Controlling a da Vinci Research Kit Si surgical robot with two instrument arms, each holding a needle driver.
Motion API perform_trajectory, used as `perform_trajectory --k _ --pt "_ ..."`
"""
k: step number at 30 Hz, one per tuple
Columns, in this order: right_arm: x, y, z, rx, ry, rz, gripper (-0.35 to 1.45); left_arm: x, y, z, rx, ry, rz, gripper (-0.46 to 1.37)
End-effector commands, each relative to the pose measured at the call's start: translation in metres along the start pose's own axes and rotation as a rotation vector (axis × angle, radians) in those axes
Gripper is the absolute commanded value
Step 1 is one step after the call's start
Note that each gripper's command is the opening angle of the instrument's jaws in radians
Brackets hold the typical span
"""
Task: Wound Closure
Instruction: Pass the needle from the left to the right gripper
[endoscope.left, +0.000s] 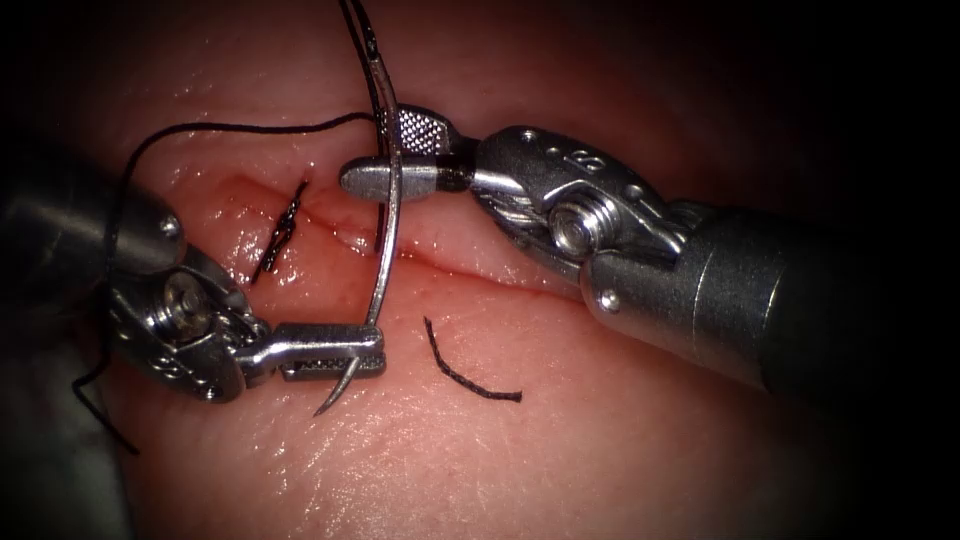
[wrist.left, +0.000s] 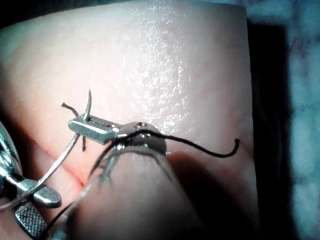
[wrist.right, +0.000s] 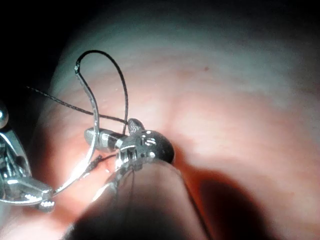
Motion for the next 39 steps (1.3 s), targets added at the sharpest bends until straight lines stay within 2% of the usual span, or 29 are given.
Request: perform_trajectory --k 1,9,15,28,39 --pt "0.0001 0.0000 -0.0001 0.005 0.000 -0.005 1.25 -0.0001 0.0000 0.0001 -0.004 -0.001 -0.002 -0.35" --pt "0.0004 0.0002 -0.0001 0.003 -0.002 -0.026 1.25 0.0000 0.0000 0.0001 -0.004 -0.001 -0.002 -0.35" --pt "0.0012 0.0013 -0.0007 0.003 -0.008 -0.069 1.25 0.0000 -0.0001 0.0001 -0.004 -0.001 -0.003 -0.35" --pt "0.0030 0.0031 -0.0036 0.020 -0.023 -0.067 1.23 -0.0003 -0.0002 0.0003 -0.004 -0.001 -0.004 -0.35" --pt "0.0031 0.0020 -0.0065 0.045 -0.048 0.004 1.23 -0.0003 0.0002 0.0011 -0.001 -0.009 0.011 -0.35"
